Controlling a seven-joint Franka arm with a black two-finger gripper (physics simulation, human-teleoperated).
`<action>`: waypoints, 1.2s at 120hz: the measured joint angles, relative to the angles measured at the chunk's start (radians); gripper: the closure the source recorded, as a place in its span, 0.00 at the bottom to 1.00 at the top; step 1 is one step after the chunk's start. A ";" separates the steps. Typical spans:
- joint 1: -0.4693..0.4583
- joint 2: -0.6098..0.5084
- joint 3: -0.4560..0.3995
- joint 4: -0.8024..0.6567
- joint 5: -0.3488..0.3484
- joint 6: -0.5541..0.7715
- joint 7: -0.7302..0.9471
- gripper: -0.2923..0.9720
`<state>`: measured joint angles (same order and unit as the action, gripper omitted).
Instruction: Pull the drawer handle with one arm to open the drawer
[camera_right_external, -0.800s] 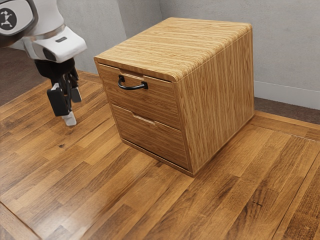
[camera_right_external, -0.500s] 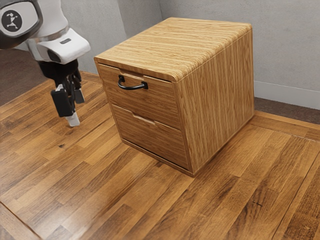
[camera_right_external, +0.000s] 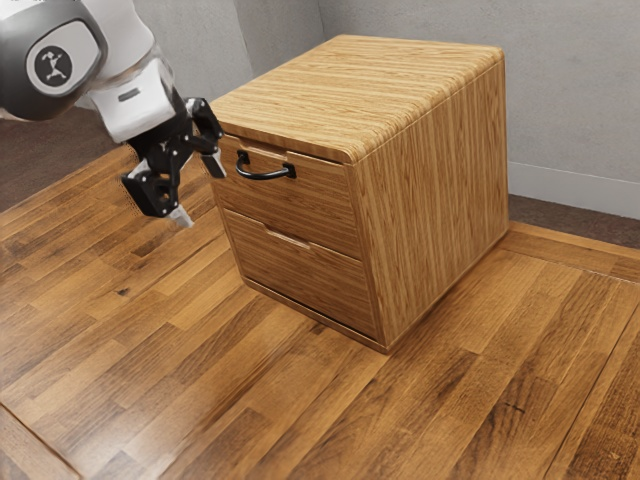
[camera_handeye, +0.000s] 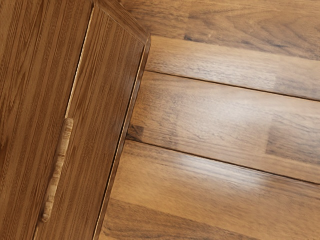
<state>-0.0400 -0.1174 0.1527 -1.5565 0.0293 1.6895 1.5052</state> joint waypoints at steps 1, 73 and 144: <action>0.000 0.002 0.000 0.001 -0.002 0.005 0.009 0.32; 0.063 0.099 -0.003 0.046 -0.131 0.238 0.464 0.56; 0.066 0.026 0.009 -0.111 -0.183 0.300 0.638 0.78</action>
<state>0.0261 -0.0918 0.1619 -1.6672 -0.1534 1.9896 2.1435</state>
